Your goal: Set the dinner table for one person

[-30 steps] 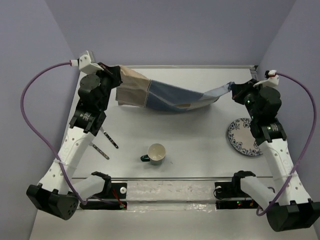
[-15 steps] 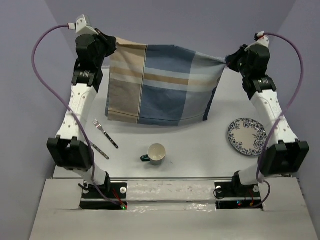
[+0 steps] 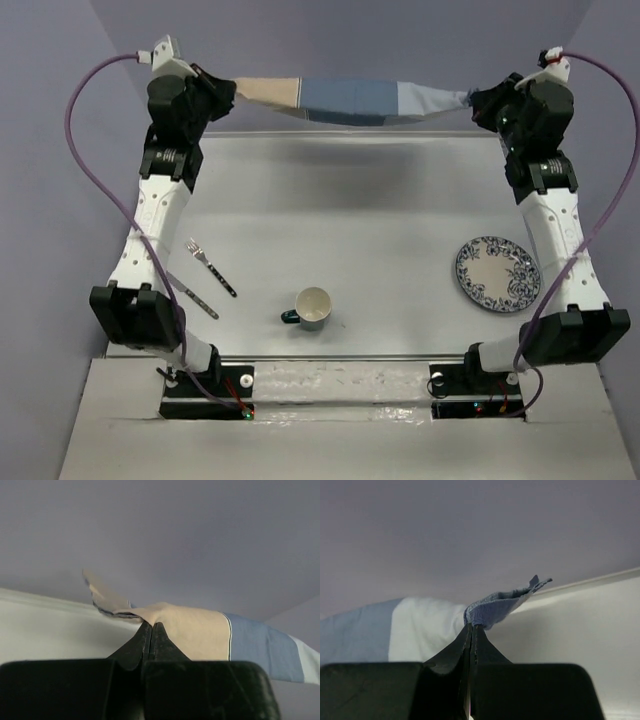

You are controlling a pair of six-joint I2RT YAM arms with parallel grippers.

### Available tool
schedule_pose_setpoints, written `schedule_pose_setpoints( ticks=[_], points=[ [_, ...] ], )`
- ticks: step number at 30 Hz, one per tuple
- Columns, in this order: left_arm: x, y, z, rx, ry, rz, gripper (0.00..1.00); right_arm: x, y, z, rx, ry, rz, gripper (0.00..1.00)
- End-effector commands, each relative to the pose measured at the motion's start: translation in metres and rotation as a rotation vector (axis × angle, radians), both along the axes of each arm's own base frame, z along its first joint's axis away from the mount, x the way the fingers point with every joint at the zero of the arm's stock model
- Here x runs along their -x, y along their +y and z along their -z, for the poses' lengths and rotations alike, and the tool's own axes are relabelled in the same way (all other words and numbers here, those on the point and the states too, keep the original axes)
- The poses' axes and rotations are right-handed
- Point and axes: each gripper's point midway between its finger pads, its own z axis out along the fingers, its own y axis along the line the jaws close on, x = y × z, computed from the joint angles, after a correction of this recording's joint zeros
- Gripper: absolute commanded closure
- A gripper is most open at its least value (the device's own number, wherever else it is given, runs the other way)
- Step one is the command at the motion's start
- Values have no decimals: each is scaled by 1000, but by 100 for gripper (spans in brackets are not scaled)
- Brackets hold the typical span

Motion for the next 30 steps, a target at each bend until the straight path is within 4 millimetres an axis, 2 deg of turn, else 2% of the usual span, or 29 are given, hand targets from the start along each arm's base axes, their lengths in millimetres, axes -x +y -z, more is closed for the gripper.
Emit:
schedule_pose_setpoints(
  ticks=[1, 2, 3, 4, 5, 6, 7, 8, 9, 10, 13, 16, 17, 18, 20, 21, 22, 25, 26, 27, 28, 29, 30],
  points=[
    [19, 11, 69, 67, 45, 18, 100, 4, 7, 95, -23, 132, -40, 100],
    [22, 15, 87, 84, 69, 10, 100, 7, 7, 119, -24, 167, -43, 100],
    [27, 18, 102, 113, 87, 6, 100, 14, 7, 174, -37, 267, -38, 100],
    [28, 21, 118, 126, 99, 1, 100, 15, 8, 188, -46, 272, -38, 100],
    [33, 25, 163, 135, 183, -16, 100, 19, 9, 215, -56, 326, -38, 100],
    [35, 31, 183, 148, 216, -28, 100, 20, 10, 231, -70, 344, -41, 100],
    [36, 30, 205, 167, 261, -27, 100, 28, 13, 263, -82, 391, -49, 100],
    [43, 30, 236, 171, 317, -36, 100, 32, 14, 280, -91, 425, -52, 100],
    [45, 31, 259, 175, 364, -44, 100, 33, 19, 297, -110, 452, -73, 100],
    [55, 31, 287, 175, 417, -52, 100, 42, 20, 320, -120, 502, -78, 100],
    [74, 33, 336, 172, 520, -71, 100, 56, 27, 353, -163, 587, -99, 100],
    [88, 44, 354, 185, 544, -104, 100, 68, 33, 365, -206, 627, -113, 100],
    [98, 47, 365, 184, 569, -117, 100, 72, 34, 370, -210, 639, -114, 100],
    [102, 49, 364, 182, 562, -125, 100, 81, 34, 380, -218, 665, -109, 100],
    [116, 51, 375, 187, 586, -144, 100, 89, 31, 381, -221, 667, -91, 100],
    [121, 53, 371, 190, 573, -153, 100, 98, 28, 389, -218, 682, -74, 100],
    [130, 56, 379, 186, 594, -175, 100, 102, 28, 384, -220, 668, -73, 100],
    [148, 61, 385, 179, 611, -202, 100, 120, 30, 382, -242, 655, -74, 100],
    [148, 61, 381, 178, 600, -204, 100, 125, 31, 387, -251, 674, -78, 100],
    [156, 61, 382, 177, 598, -207, 100, 132, 34, 384, -272, 667, -89, 100],
    [166, 63, 391, 173, 623, -216, 100, 136, 35, 378, -282, 650, -89, 100],
    [170, 63, 392, 172, 626, -220, 100, 140, 35, 382, -290, 666, -85, 100],
    [174, 64, 394, 170, 632, -224, 100, 142, 34, 377, -299, 647, -79, 100]
  ],
)
